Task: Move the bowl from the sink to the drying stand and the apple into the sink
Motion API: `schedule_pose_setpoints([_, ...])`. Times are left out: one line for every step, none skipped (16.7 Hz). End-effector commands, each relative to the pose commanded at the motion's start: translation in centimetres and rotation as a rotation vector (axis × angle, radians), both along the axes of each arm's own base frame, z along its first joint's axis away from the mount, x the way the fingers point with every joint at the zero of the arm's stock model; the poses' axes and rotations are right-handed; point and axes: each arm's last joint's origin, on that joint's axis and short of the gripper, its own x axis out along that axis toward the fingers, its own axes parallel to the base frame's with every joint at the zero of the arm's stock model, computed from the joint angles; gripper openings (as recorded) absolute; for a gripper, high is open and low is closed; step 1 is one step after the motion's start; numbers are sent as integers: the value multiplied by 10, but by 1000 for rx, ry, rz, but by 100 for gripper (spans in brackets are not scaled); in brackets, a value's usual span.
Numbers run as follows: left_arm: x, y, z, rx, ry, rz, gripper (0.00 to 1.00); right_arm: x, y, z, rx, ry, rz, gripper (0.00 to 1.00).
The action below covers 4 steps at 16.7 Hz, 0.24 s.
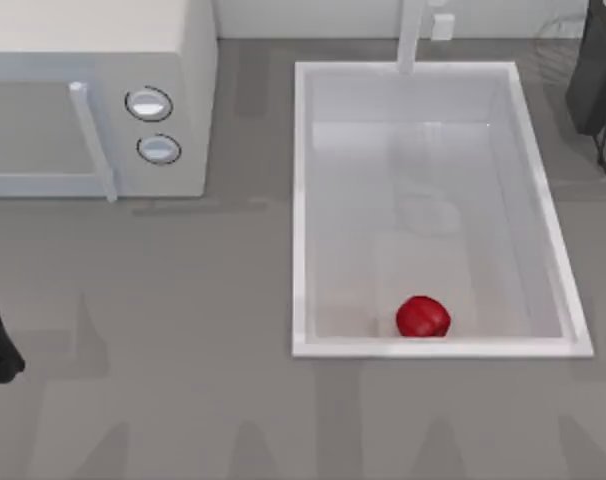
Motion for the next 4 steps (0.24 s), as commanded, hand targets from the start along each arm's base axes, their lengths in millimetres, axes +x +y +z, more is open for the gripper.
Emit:
schedule_pose_setpoints([0,0,0,0,0,0,100,-2,-1,2,-2,-10,-3,100])
schedule_pose_setpoints([0,0,0,0,0,0,100,-3,-1,3,-3,-16,-5,100])
schedule_pose_setpoints([0,0,0,0,0,0,100,-3,-1,4,-4,-17,-6,100])
schedule_pose_setpoints([0,0,0,0,0,0,100,-3,-1,4,-4,-17,-6,100])
